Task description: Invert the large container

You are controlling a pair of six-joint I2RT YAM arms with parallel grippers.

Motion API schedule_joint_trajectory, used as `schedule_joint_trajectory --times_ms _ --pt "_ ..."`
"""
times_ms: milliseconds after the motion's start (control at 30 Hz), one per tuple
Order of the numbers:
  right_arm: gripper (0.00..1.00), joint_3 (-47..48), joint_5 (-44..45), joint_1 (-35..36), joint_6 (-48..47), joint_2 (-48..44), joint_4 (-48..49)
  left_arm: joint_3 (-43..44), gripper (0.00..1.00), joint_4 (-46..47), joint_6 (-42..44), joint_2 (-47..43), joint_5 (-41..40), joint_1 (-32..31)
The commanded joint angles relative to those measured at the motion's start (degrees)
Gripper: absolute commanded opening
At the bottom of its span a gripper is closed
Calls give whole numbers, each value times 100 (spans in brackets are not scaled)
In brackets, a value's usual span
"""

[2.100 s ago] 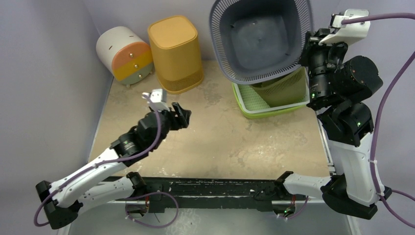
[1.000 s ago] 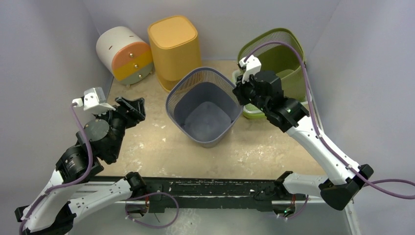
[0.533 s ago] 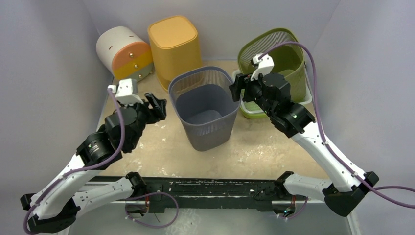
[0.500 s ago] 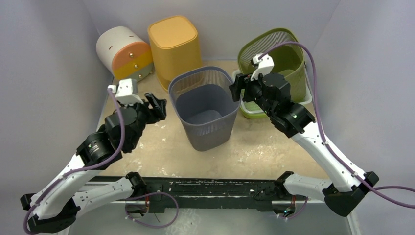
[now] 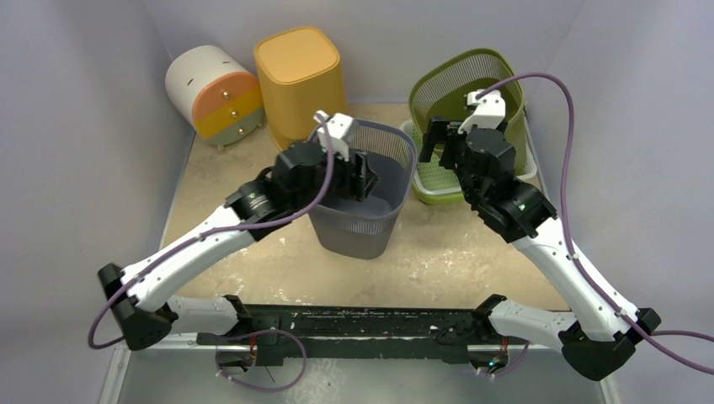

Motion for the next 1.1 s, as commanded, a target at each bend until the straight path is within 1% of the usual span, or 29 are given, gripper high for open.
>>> schedule_joint_trajectory --times_ms 0,100,233,433,533,600,733,967,1067 --pt "100 238 698 -374 236 -146 -46 273 60 792 49 471 1039 -105" --pt "100 355 264 -824 214 -149 -19 492 59 798 204 789 974 -451" --pt "100 430 128 -976 80 -128 101 818 60 658 384 1048 761 -799" --pt "100 348 48 -1008 14 -62 96 817 63 654 436 956 561 -860" --pt "100 250 85 -1020 18 -123 106 800 64 652 584 868 799 -865" --pt "100 218 128 -1032 18 -162 99 879 65 483 689 917 891 -866" --pt "100 257 206 -1050 8 -245 79 1021 65 69 862 1141 653 -877" --pt "100 364 344 -1073 -77 -231 52 852 65 176 821 1094 735 -969" --pt "100 328 354 -1090 -87 -229 77 797 65 296 725 1057 894 -1020"
